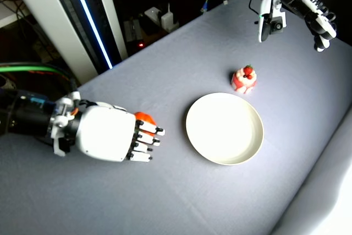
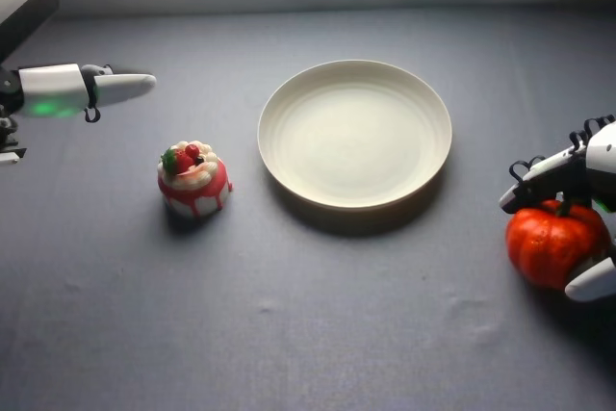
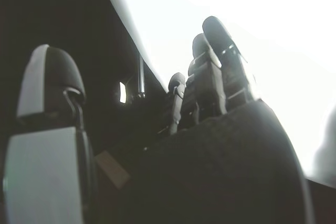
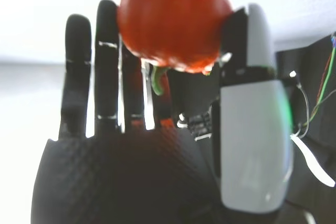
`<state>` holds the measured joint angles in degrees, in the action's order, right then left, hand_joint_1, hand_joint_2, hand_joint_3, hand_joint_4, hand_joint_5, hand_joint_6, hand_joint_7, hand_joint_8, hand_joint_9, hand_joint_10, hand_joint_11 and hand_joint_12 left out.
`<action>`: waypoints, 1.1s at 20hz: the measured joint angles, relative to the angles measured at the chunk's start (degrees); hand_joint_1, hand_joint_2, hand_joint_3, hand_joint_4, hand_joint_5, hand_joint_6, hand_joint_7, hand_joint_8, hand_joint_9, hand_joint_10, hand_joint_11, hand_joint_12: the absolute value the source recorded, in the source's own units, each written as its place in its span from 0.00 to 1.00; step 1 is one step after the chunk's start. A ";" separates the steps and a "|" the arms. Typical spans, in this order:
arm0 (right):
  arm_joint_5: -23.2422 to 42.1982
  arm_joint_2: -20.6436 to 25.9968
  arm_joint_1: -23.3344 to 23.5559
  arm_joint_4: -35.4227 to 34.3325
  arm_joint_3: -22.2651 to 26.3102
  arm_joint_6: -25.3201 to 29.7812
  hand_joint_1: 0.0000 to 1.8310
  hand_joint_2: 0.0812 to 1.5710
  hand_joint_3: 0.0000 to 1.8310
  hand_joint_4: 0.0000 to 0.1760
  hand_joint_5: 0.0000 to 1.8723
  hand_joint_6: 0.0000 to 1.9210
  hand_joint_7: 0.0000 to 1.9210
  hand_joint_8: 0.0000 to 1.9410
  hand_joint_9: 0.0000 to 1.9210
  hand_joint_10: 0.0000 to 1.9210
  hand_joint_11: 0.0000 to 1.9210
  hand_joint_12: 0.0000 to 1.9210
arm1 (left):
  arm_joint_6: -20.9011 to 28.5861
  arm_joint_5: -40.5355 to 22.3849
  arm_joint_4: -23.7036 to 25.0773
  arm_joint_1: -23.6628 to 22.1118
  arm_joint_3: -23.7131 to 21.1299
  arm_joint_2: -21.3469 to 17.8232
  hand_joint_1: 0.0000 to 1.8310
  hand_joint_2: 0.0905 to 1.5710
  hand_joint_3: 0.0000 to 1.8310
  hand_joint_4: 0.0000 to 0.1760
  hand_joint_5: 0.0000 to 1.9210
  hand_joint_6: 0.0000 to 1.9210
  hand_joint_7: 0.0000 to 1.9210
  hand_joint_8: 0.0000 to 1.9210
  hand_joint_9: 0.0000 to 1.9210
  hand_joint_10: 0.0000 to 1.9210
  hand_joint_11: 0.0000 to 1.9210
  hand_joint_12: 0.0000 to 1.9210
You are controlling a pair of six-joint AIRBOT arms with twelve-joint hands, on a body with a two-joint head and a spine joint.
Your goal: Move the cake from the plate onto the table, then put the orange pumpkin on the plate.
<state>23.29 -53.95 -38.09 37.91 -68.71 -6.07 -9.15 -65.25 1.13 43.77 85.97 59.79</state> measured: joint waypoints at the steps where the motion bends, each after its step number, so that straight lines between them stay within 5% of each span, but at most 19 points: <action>1: 0.02 0.00 -0.02 -0.02 0.00 0.00 0.66 0.74 0.00 0.00 0.42 0.63 0.47 0.64 0.44 0.67 0.40 0.82 | 0.00 -0.09 -0.04 0.17 0.00 0.00 0.55 0.67 0.00 0.34 0.00 0.00 0.00 0.00 0.13 0.01 0.00 0.56; 7: -0.44 2.43 3.72 1.01 1.03 -1.51 0.67 0.74 0.00 0.00 0.42 0.57 0.47 0.70 0.42 0.80 0.40 0.92 | -0.02 -0.15 -0.66 0.81 -0.11 -0.02 0.57 0.69 0.00 0.29 0.00 0.00 0.00 0.00 0.14 0.01 0.00 0.63; 8: -0.31 2.95 5.60 0.46 1.01 -2.25 0.66 0.74 0.00 0.00 0.42 0.61 0.48 0.65 0.42 0.70 0.39 0.85 | 0.00 -0.39 -0.44 0.81 -0.11 0.00 0.57 0.69 0.00 0.32 0.00 0.00 0.00 0.00 0.15 0.01 0.00 0.67; 11: 0.90 3.15 8.48 0.63 1.09 -3.04 0.66 0.74 0.00 0.00 0.42 0.61 0.49 0.63 0.43 0.66 0.40 0.82 | 0.00 -0.44 -0.57 1.57 -0.11 0.00 0.57 0.69 0.00 0.31 0.00 0.00 0.00 0.00 0.15 0.01 0.00 0.66; 13: 1.05 2.99 11.61 1.22 1.40 -4.66 0.68 0.73 0.00 0.00 0.45 0.52 0.49 0.69 0.47 0.78 0.46 0.89 | 0.00 -0.42 -0.87 1.84 -0.11 0.00 0.57 0.69 0.00 0.30 0.00 0.00 0.01 0.00 0.16 0.01 0.00 0.58; 16: 3.04 2.64 15.21 0.37 0.68 -6.34 0.68 0.73 0.00 0.00 0.45 0.51 0.48 0.70 0.43 0.82 0.42 0.95 | 0.00 -0.55 -1.11 2.12 -0.11 0.04 0.57 0.69 0.00 0.31 0.00 0.00 0.02 0.00 0.16 0.01 0.00 0.56; 19: 2.56 -3.56 15.50 0.26 -3.56 -6.64 0.67 0.74 0.00 0.00 0.42 0.59 0.49 0.66 0.43 0.76 0.39 0.92 | -0.02 -1.09 -1.33 2.12 -0.07 0.39 0.57 0.69 0.00 0.30 0.00 0.00 0.02 0.00 0.16 0.01 0.00 0.56; 22: 3.26 -8.04 16.37 -0.85 -7.41 -6.64 0.65 0.75 0.00 0.00 0.42 0.64 0.44 0.69 0.39 0.80 0.34 0.92 | -0.02 -0.81 0.07 1.92 0.57 1.55 0.59 0.69 0.00 0.26 0.04 0.00 0.03 0.00 0.16 0.01 0.00 0.69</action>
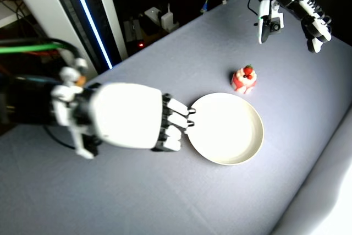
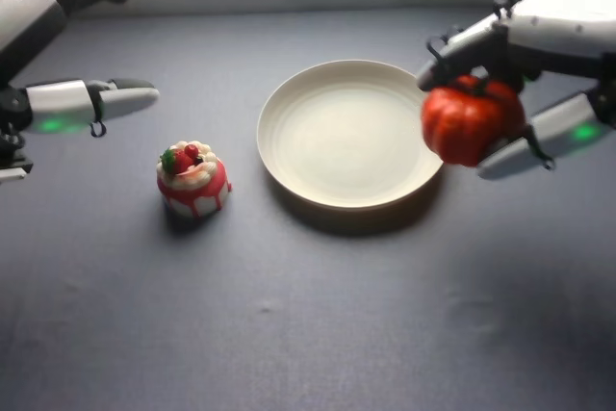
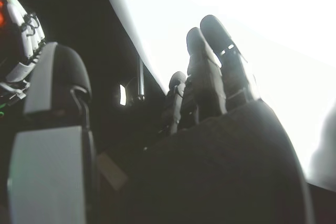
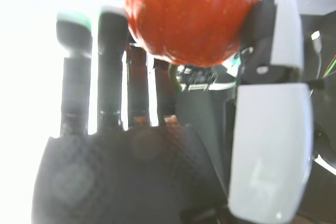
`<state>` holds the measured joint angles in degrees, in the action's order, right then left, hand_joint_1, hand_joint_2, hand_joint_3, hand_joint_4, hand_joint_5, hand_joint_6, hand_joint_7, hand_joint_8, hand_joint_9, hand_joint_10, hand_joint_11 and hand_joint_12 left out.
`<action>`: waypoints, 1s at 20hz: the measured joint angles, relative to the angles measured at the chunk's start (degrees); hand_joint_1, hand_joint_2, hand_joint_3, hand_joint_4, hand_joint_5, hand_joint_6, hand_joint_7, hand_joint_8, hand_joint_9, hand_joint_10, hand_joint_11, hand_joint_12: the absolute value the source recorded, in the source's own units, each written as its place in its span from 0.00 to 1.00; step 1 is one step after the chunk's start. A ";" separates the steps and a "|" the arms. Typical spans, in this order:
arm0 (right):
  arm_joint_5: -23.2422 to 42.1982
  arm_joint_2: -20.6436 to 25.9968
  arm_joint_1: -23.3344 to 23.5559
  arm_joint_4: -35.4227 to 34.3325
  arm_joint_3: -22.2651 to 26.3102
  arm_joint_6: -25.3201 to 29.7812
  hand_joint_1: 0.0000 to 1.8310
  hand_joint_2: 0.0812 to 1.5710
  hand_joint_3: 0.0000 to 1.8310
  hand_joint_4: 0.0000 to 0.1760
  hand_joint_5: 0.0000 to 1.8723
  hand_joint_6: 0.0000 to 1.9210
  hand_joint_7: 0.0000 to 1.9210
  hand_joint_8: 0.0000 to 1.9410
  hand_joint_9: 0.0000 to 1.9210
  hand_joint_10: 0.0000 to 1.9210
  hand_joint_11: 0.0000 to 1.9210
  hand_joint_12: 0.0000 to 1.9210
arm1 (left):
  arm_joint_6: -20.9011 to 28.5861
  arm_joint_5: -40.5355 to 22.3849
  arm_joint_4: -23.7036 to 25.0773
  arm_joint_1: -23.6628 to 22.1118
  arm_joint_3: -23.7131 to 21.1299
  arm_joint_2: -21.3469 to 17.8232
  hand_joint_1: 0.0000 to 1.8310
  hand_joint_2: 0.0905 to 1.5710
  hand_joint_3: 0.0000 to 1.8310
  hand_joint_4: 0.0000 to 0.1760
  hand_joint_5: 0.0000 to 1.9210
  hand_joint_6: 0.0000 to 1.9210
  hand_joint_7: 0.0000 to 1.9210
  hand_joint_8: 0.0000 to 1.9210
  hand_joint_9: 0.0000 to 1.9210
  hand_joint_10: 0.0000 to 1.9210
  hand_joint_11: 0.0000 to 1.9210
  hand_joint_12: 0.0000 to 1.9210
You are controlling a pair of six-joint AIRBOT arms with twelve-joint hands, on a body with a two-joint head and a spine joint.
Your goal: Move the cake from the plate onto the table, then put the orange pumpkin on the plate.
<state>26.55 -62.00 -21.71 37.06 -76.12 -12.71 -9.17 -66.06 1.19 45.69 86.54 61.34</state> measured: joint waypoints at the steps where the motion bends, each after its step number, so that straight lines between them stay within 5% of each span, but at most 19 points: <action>1: -0.04 -1.49 0.00 0.07 -1.44 -0.02 0.65 0.74 0.00 0.00 0.43 0.64 0.46 0.65 0.42 0.77 0.37 0.88 | 0.00 0.70 1.29 -0.79 0.52 0.46 0.59 0.70 0.00 0.19 0.05 0.00 0.03 0.00 0.17 0.01 0.00 0.71; 6: 0.04 -8.90 0.00 0.50 -7.39 -0.02 0.66 0.73 0.00 0.00 0.45 0.58 0.47 0.67 0.42 0.80 0.39 0.91 | 0.04 0.92 3.63 -3.96 3.08 4.26 0.60 0.67 0.00 0.26 0.06 0.00 0.02 0.00 0.16 0.00 0.00 0.65; 7: 0.15 -10.34 0.00 0.61 -8.66 -0.02 0.68 0.74 0.00 0.00 0.45 0.53 0.45 0.74 0.40 0.86 0.37 0.96 | 0.02 1.09 5.07 -3.78 3.08 4.48 0.58 0.70 0.00 0.28 0.03 0.00 0.00 0.00 0.12 0.00 0.00 0.62; 9: 0.22 -12.17 0.02 0.85 -10.80 -0.02 0.68 0.73 0.00 0.00 0.46 0.52 0.46 0.72 0.40 0.86 0.38 0.96 | 0.07 0.79 4.96 -3.89 3.21 4.48 0.59 0.71 0.00 0.24 0.02 0.00 0.00 0.00 0.10 0.00 0.00 0.50; 11: 0.20 -14.01 0.02 0.85 -12.22 -0.02 0.67 0.73 0.00 0.00 0.47 0.54 0.46 0.68 0.38 0.79 0.34 0.92 | 0.02 0.26 3.63 -4.13 3.50 4.15 0.60 0.69 0.00 0.30 0.04 0.00 0.01 0.00 0.11 0.00 0.00 0.46; 14: 0.33 -16.02 0.02 0.90 -14.19 -0.02 0.74 0.71 0.00 0.00 0.45 0.60 0.48 0.57 0.46 0.67 0.40 0.78 | 0.02 -0.66 3.85 -4.76 3.56 4.11 0.60 0.69 0.00 0.28 0.03 0.00 0.00 0.00 0.09 0.01 0.00 0.26; 16: 0.37 -17.29 0.02 0.22 -15.80 -0.02 0.68 0.70 0.00 0.00 0.51 0.48 0.52 0.59 0.48 0.70 0.44 0.83 | 0.02 -0.85 4.20 -4.76 3.56 4.15 0.59 0.67 0.00 0.30 0.03 0.00 0.00 0.00 0.08 0.00 0.00 0.12; 17: 0.35 -17.81 0.02 -0.39 -16.41 -0.04 0.68 0.69 0.00 0.00 0.53 0.45 0.53 0.59 0.51 0.73 0.47 0.85 | 0.07 -1.03 4.15 -4.76 3.69 4.22 0.57 0.68 0.00 0.27 0.02 0.00 0.01 0.00 0.07 0.00 0.00 0.11; 19: 0.72 -18.38 0.02 -1.33 -17.03 -0.04 0.68 0.69 0.00 0.00 0.52 0.47 0.53 0.58 0.49 0.72 0.45 0.84 | 0.04 -1.57 3.89 -4.79 3.80 4.26 0.56 0.69 0.00 0.22 0.01 0.00 0.02 0.00 0.09 0.01 0.00 0.34; 20: 0.94 -18.49 0.02 -1.31 -17.27 -0.04 0.67 0.70 0.00 0.00 0.50 0.50 0.52 0.59 0.48 0.69 0.37 0.80 | 0.02 -1.68 3.87 -4.90 3.80 4.26 0.56 0.68 0.00 0.19 0.01 0.00 0.01 0.00 0.08 0.01 0.00 0.33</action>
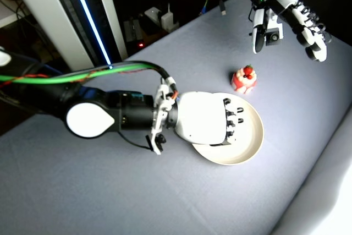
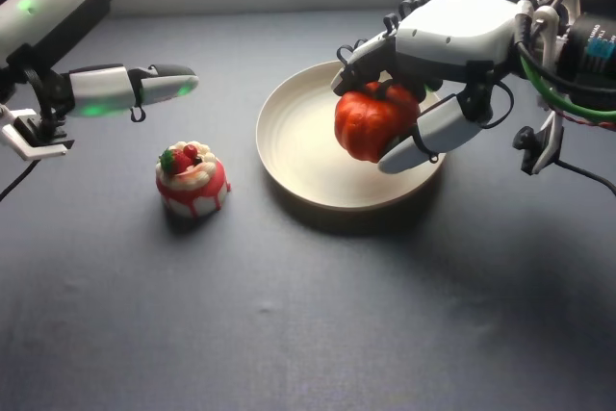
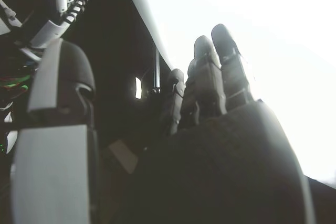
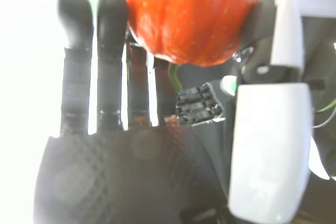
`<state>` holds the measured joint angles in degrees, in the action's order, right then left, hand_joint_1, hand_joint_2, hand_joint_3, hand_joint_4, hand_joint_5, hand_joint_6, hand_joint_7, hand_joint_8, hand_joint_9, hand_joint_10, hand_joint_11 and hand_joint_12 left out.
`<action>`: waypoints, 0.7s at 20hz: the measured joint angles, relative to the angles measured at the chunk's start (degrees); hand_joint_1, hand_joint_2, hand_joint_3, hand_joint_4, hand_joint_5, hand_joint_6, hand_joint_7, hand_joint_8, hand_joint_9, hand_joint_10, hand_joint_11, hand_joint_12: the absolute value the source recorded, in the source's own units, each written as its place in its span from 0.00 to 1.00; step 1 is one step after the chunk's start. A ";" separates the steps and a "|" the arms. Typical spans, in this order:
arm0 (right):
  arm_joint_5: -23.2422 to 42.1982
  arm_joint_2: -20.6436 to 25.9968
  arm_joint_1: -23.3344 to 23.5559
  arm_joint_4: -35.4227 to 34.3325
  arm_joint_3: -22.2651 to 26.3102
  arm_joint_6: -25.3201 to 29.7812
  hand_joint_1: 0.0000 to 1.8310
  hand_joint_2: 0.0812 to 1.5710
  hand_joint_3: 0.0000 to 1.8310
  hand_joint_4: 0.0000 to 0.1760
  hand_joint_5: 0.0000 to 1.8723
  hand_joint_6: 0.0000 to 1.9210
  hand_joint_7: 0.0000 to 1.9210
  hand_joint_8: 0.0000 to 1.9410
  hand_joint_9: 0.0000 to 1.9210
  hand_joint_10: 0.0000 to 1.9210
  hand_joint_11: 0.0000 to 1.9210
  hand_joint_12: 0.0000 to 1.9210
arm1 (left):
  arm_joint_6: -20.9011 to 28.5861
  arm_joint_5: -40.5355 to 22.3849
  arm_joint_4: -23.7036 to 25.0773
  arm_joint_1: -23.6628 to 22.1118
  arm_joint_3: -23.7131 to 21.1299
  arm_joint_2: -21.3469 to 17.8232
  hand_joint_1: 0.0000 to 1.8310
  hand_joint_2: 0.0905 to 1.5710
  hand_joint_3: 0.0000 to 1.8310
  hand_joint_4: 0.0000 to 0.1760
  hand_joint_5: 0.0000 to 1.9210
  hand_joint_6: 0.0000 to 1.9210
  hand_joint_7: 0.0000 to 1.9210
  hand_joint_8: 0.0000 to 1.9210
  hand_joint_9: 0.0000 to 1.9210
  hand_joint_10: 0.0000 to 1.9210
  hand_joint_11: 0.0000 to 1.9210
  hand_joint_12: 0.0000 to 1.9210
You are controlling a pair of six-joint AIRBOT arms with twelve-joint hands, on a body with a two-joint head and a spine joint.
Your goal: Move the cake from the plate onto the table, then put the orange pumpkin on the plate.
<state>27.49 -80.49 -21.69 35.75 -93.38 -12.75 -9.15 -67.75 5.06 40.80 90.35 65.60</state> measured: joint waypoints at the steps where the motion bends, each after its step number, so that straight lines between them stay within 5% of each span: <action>1: 0.15 -0.13 0.00 -0.04 -0.44 0.00 0.68 0.72 0.00 0.00 0.49 0.46 0.46 0.73 0.48 0.90 0.46 0.96 | 0.00 -0.17 -0.15 -0.11 0.07 0.13 0.56 0.70 0.00 0.18 0.01 0.00 0.01 0.00 0.08 0.00 0.00 0.29; 3: 0.17 -0.55 0.00 -1.53 -1.77 0.02 0.67 0.72 0.00 0.00 0.48 0.49 0.46 0.71 0.43 0.90 0.44 0.98 | 0.02 -0.44 -0.15 -0.52 0.28 0.61 0.56 0.70 0.00 0.19 0.02 0.00 0.02 0.00 0.10 0.01 0.00 0.35; 4: 0.11 -0.59 0.00 -1.77 -2.27 0.00 0.66 0.72 0.00 0.00 0.45 0.62 0.49 0.58 0.43 0.68 0.40 0.81 | 0.00 -0.44 0.31 -0.72 0.28 0.66 0.55 0.70 0.00 0.16 0.01 0.00 0.02 0.00 0.10 0.01 0.00 0.42; 6: -0.28 -0.81 0.00 -2.14 -3.41 0.00 0.66 0.72 0.00 0.02 0.44 0.64 0.51 0.51 0.40 0.47 0.29 0.70 | 0.00 -0.68 0.48 -1.27 0.28 0.68 0.55 0.69 0.00 0.22 0.02 0.00 0.03 0.00 0.12 0.01 0.00 0.47; 7: -0.87 -1.16 0.00 -2.47 -4.11 -0.02 0.59 0.60 0.00 0.00 0.37 0.33 0.39 0.23 0.32 0.29 0.18 0.62 | 0.00 -0.98 0.35 -1.40 0.28 0.68 0.56 0.70 0.00 0.28 0.03 0.00 0.04 0.00 0.12 0.01 0.00 0.49; 8: -1.27 -1.29 -0.02 -2.80 -4.39 -0.02 0.54 0.52 0.00 0.00 0.30 0.12 0.30 0.06 0.25 0.14 0.06 0.61 | 0.00 -1.05 0.50 -1.46 0.28 0.66 0.57 0.70 0.00 0.29 0.03 0.00 0.03 0.00 0.12 0.01 0.00 0.46; 9: -1.57 -1.33 -0.28 -3.28 -4.46 -0.02 0.53 0.46 0.00 0.24 0.27 0.03 0.22 0.01 0.21 0.05 0.01 0.56 | 0.00 -1.03 0.83 -1.60 0.28 0.66 0.57 0.71 0.00 0.28 0.03 0.00 0.03 0.00 0.13 0.01 0.00 0.47; 11: -1.77 -1.44 -0.44 -3.87 -4.44 -0.17 0.50 0.40 0.00 0.91 0.11 0.00 0.05 0.00 0.08 0.01 0.00 0.33 | 0.00 -1.11 0.70 -1.66 0.28 0.66 0.57 0.71 0.00 0.32 0.02 0.00 0.04 0.00 0.15 0.02 0.00 0.50; 14: -1.33 -1.42 -0.42 -4.94 -4.44 -0.15 0.48 0.38 0.00 1.00 0.00 0.00 0.00 0.00 0.01 0.00 0.00 0.18 | 0.00 -1.11 0.74 -1.73 0.28 0.66 0.58 0.70 0.00 0.41 0.03 0.00 0.04 0.00 0.17 0.02 0.00 0.56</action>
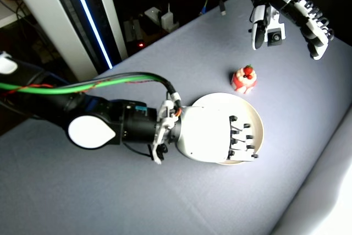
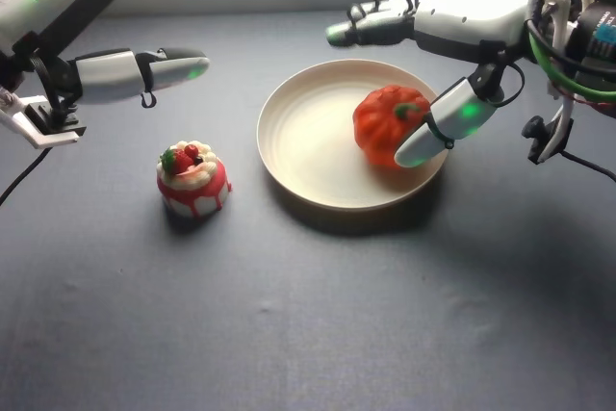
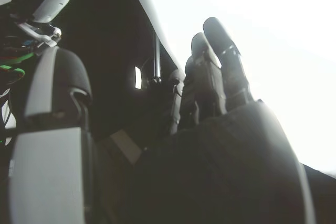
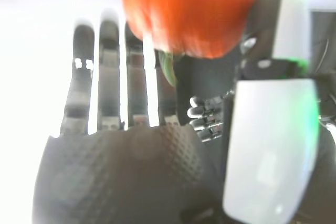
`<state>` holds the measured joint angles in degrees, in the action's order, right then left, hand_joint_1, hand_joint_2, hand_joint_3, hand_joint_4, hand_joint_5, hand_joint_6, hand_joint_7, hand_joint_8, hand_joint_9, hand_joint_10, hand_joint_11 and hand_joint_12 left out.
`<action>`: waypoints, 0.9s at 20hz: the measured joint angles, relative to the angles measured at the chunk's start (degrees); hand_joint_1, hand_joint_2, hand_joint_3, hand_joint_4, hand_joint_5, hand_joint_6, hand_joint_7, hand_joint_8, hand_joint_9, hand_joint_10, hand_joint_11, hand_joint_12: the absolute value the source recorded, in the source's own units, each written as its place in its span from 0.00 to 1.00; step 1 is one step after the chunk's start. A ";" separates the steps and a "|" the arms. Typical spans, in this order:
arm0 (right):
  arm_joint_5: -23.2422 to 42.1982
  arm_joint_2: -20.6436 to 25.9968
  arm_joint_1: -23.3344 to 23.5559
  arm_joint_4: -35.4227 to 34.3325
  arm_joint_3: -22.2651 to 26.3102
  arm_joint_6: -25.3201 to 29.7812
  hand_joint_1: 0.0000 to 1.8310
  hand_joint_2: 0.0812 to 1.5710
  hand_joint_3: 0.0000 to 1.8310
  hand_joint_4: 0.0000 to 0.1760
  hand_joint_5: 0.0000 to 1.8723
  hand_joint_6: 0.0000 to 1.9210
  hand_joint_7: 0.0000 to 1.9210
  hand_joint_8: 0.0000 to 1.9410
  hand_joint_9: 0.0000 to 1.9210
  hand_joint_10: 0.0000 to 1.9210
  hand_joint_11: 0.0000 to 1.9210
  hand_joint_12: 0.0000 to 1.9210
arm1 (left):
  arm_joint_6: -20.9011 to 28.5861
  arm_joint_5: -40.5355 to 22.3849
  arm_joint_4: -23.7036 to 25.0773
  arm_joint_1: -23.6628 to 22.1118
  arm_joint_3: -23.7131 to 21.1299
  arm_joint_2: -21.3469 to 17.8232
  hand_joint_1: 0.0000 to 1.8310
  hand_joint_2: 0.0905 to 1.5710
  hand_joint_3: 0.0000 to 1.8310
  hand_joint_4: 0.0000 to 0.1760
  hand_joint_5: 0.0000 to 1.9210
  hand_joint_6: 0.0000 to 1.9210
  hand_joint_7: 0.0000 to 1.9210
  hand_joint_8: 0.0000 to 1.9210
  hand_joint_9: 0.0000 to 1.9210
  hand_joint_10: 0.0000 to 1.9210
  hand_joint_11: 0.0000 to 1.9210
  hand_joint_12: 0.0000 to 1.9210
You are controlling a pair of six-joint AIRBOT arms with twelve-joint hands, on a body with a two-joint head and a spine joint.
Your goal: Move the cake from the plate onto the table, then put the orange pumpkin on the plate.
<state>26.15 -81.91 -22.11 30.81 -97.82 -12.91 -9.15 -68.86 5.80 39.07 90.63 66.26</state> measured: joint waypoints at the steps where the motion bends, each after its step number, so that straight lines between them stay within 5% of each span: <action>1: 0.13 -0.02 -0.02 -0.09 0.00 0.00 0.48 0.38 0.00 1.00 0.00 0.00 0.00 0.00 0.00 0.00 0.00 0.10 | 0.00 0.02 -0.02 0.00 0.00 0.00 0.57 0.70 0.00 0.37 0.03 0.00 0.04 0.00 0.18 0.02 0.00 0.58; 3: 0.13 -0.02 -0.02 -0.17 0.02 0.00 0.48 0.39 0.00 1.00 0.00 0.00 0.00 0.00 0.00 0.00 0.00 0.04 | 0.00 0.02 0.07 -0.07 0.00 0.00 0.56 0.70 0.00 0.28 0.03 0.00 0.04 0.00 0.20 0.03 0.00 0.60; 8: 0.63 4.90 -0.59 0.42 5.79 0.02 0.53 0.41 0.01 1.00 0.00 0.00 0.00 0.00 0.00 0.00 0.00 0.00 | 0.02 0.15 0.07 -0.15 -0.04 0.02 0.59 0.69 0.00 0.34 0.04 0.00 0.06 0.00 0.17 0.01 0.00 0.53; 11: 0.55 11.91 -0.59 1.25 10.47 0.04 0.40 0.44 0.02 1.00 0.00 0.00 0.00 0.00 0.00 0.00 0.03 0.02 | 0.00 -0.15 -2.75 1.95 -1.29 -0.37 0.57 0.69 0.00 0.42 0.03 0.00 0.05 0.00 0.13 0.01 0.00 0.37; 12: 0.11 14.03 -0.59 1.64 11.96 -0.02 0.41 0.43 0.00 1.00 0.01 0.00 0.00 0.00 0.00 0.00 0.01 0.16 | 0.02 0.00 -3.39 3.50 -1.92 -1.07 0.56 0.70 0.00 0.40 0.04 0.00 0.05 0.00 0.13 0.00 0.00 0.41; 15: -1.33 20.48 -0.61 -0.22 17.92 -3.15 0.49 0.45 0.00 1.00 0.01 0.00 0.00 0.00 0.00 0.00 0.00 0.00 | 0.00 -1.14 -7.43 8.00 -4.13 -3.96 0.56 0.69 0.00 0.33 0.02 0.00 0.04 0.00 0.13 0.00 0.00 0.62; 18: -1.09 26.05 -0.59 -5.84 23.02 -10.69 0.53 0.45 0.00 1.00 0.04 0.01 0.00 0.00 0.00 0.00 0.00 0.00 | -0.02 -2.73 -12.66 12.04 -4.35 -5.11 0.56 0.66 0.00 0.31 0.01 0.00 0.03 0.00 0.11 0.00 0.00 0.60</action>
<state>25.06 -55.86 -22.70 24.97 -74.81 -23.59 -9.17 -71.59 -6.85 51.11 86.28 61.14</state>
